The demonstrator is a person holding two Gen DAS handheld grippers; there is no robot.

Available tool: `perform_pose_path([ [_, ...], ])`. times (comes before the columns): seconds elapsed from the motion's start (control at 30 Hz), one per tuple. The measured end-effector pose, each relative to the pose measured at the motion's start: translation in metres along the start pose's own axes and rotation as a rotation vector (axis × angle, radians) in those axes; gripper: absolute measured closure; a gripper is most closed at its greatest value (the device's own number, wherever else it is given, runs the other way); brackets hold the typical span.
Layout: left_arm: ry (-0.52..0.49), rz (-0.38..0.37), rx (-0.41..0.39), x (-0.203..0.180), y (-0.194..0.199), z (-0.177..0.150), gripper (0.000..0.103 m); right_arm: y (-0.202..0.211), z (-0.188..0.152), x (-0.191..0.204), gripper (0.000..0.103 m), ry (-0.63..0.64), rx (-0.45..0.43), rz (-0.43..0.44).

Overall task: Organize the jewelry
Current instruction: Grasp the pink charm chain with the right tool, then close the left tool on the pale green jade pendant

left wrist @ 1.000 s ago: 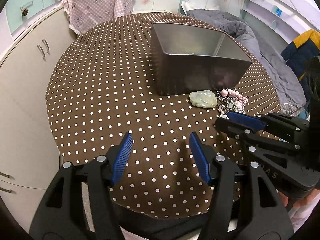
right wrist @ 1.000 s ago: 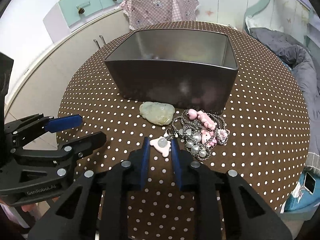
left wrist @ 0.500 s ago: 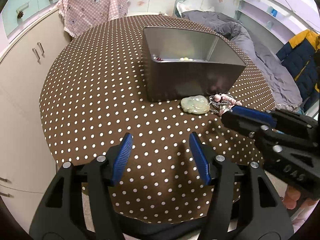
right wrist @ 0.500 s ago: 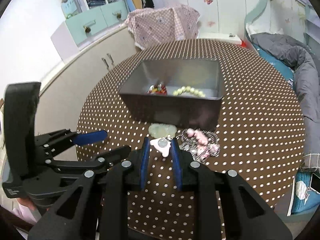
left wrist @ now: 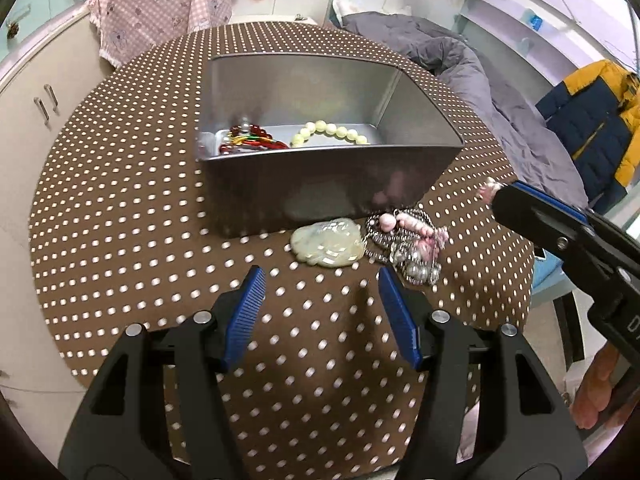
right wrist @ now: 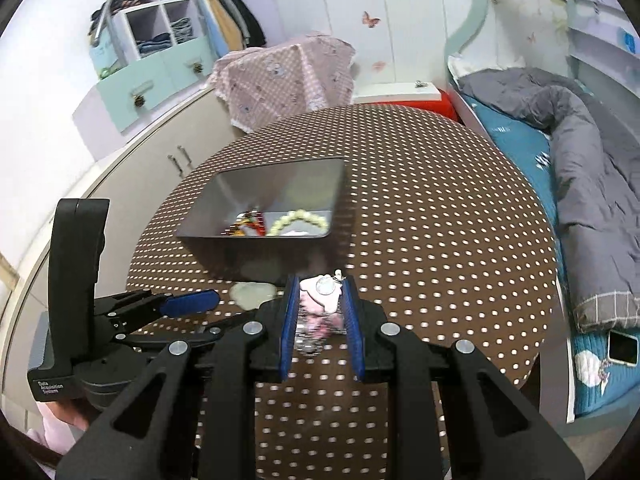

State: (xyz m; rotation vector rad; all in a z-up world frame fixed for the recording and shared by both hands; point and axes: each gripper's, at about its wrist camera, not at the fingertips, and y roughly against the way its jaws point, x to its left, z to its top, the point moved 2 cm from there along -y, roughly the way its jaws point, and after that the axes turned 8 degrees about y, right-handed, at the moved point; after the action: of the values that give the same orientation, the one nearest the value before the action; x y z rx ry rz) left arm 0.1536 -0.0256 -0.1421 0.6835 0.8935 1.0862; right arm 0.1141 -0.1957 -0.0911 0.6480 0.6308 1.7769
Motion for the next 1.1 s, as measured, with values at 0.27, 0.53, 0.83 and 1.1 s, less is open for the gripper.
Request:
perform_pose_path([
  [0.27,0.018,0.088,-0.026,-0.011,-0.014,0.008,0.045,-0.008,-0.006,-0.02,0.083,-0.036,0.019,0.006],
  [0.53,-0.012,0.192,-0.053,-0.021,-0.022,0.008,0.06,-0.013,-0.009,-0.025,0.083,-0.046,0.036,0.015],
  [0.83,-0.007,0.174,-0.042,-0.014,-0.017,0.004,0.061,-0.012,-0.007,-0.021,0.083,-0.036,0.03,0.015],
  [1.1,-0.001,0.162,-0.049,-0.004,-0.006,-0.002,0.061,-0.008,-0.001,-0.012,0.083,-0.013,0.018,0.01],
])
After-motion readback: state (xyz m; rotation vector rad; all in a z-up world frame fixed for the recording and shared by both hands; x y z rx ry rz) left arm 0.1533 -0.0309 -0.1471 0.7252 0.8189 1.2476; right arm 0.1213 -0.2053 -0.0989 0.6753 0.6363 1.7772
